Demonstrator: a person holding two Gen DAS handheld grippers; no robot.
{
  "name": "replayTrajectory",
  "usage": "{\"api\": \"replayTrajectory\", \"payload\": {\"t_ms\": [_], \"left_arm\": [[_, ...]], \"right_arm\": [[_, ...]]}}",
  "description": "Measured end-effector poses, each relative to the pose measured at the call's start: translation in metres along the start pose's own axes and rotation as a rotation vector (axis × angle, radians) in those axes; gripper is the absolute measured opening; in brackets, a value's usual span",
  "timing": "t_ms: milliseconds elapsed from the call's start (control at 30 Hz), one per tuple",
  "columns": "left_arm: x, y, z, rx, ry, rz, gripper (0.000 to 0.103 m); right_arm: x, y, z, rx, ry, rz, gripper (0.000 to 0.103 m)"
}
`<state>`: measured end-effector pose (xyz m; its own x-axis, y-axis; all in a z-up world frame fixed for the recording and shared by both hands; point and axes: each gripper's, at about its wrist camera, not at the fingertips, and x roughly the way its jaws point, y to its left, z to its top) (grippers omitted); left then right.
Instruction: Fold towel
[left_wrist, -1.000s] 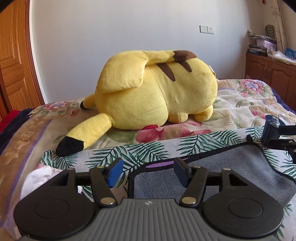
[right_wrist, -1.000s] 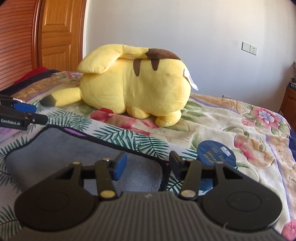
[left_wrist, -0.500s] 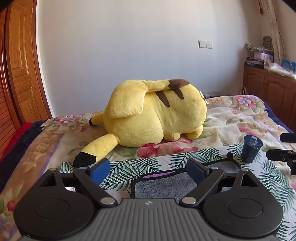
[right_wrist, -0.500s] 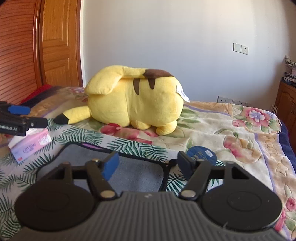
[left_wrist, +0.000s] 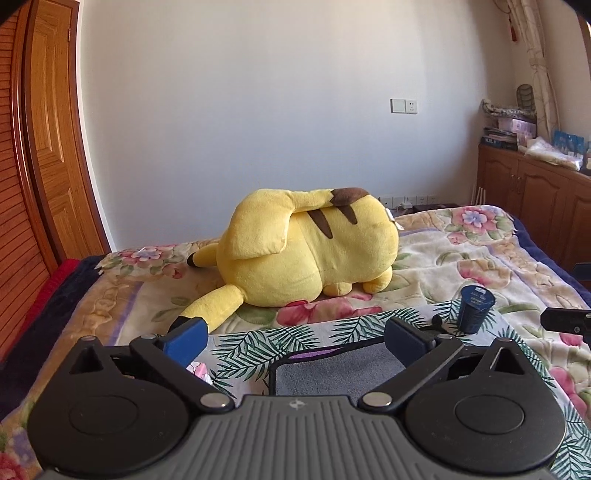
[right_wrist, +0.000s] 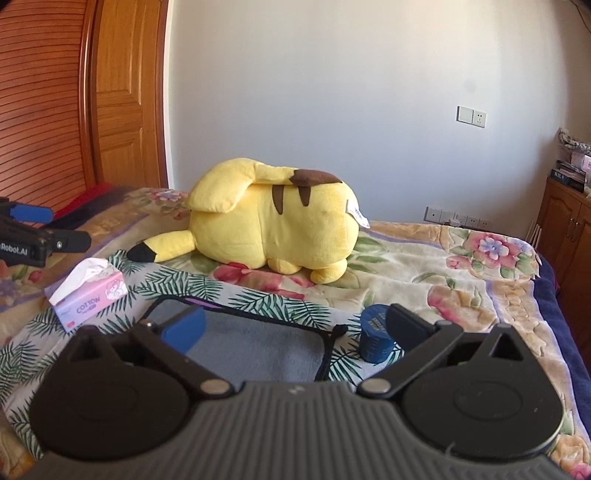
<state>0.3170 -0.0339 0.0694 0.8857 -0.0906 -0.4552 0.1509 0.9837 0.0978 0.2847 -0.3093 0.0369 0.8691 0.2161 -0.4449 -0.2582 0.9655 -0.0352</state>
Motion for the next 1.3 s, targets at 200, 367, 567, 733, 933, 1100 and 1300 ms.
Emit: {"api": "replayTrajectory", "payload": {"t_ms": [200,367,567,733,933,1100,1300], "left_arm": [[-0.03,-0.003,0.009,0.009,-0.018,-0.016,0.086],[-0.057,-0.003,0.017,0.015,-0.036,-0.022,0.086],[-0.089,-0.002,0.022,0.023,-0.052,-0.024,0.086],[-0.115,0.0,0.022,0.018,-0.062,-0.021,0.086],[-0.143,0.005,0.018,-0.005,-0.071,-0.025,0.086],[-0.164,0.008,0.007,-0.003,-0.066,-0.029,0.086],[-0.184,0.008,-0.017,-0.009,-0.051,-0.032,0.086]], "right_arm": [[-0.021,0.006,0.008,-0.002,-0.015,0.0,0.103],[-0.044,0.009,0.015,0.003,-0.032,0.0,0.103],[-0.071,0.012,0.024,0.006,-0.051,-0.011,0.103],[-0.094,0.015,0.026,0.009,-0.059,-0.021,0.103],[-0.122,0.015,0.024,0.015,-0.062,-0.033,0.103],[-0.139,0.017,0.02,0.026,-0.068,-0.041,0.103],[-0.15,0.027,0.004,0.036,-0.043,-0.031,0.103]]}}
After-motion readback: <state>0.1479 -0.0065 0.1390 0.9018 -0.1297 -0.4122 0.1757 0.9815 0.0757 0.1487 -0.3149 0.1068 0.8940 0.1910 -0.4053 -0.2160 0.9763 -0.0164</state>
